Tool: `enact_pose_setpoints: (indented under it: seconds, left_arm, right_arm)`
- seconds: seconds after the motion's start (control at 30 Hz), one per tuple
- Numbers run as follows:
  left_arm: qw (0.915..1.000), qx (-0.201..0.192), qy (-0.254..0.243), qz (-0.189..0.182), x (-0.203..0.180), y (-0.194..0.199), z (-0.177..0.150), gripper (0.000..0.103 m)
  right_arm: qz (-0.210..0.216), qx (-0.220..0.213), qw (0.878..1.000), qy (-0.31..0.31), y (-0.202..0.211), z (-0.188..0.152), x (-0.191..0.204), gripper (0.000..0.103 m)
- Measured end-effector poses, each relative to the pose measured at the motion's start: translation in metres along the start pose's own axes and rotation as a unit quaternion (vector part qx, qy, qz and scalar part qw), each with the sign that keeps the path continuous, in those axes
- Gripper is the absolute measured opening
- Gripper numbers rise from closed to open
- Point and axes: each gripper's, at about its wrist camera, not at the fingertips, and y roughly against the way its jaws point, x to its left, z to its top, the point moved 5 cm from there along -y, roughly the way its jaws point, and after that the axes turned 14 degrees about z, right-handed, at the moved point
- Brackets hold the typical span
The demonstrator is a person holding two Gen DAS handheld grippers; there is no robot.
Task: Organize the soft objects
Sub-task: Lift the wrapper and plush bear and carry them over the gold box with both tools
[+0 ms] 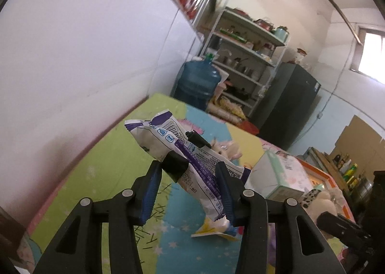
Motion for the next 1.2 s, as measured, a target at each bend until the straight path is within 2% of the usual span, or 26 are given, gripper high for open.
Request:
enact_pose_setpoints:
  seconds: [0.27, 0.63, 0.97, 1.2]
  left_arm:
    - [0.9988, -0.03, -0.025, -0.03, -0.023, 0.031, 0.009, 0.047]
    - [0.9934, -0.026, -0.063, -0.092, -0.079, 0.049, 0.002, 0.047]
    - [0.9826, -0.013, -0.106, -0.152, -0.15, 0.059, -0.016, 0.047]
    - [0.9705, 0.004, -0.14, -0.196, -0.208, 0.061, -0.033, 0.048]
  right_arm:
    - [-0.008, -0.016, 1.0, 0.009, 0.017, 0.004, 0.006, 0.035]
    - [-0.059, -0.057, 0.997, -0.001, 0.077, 0.001, -0.008, 0.035]
    - [-0.122, -0.106, 0.987, -0.024, 0.149, -0.004, -0.036, 0.035]
    - [-0.173, -0.14, 0.974, -0.032, 0.201, -0.01, -0.06, 0.035]
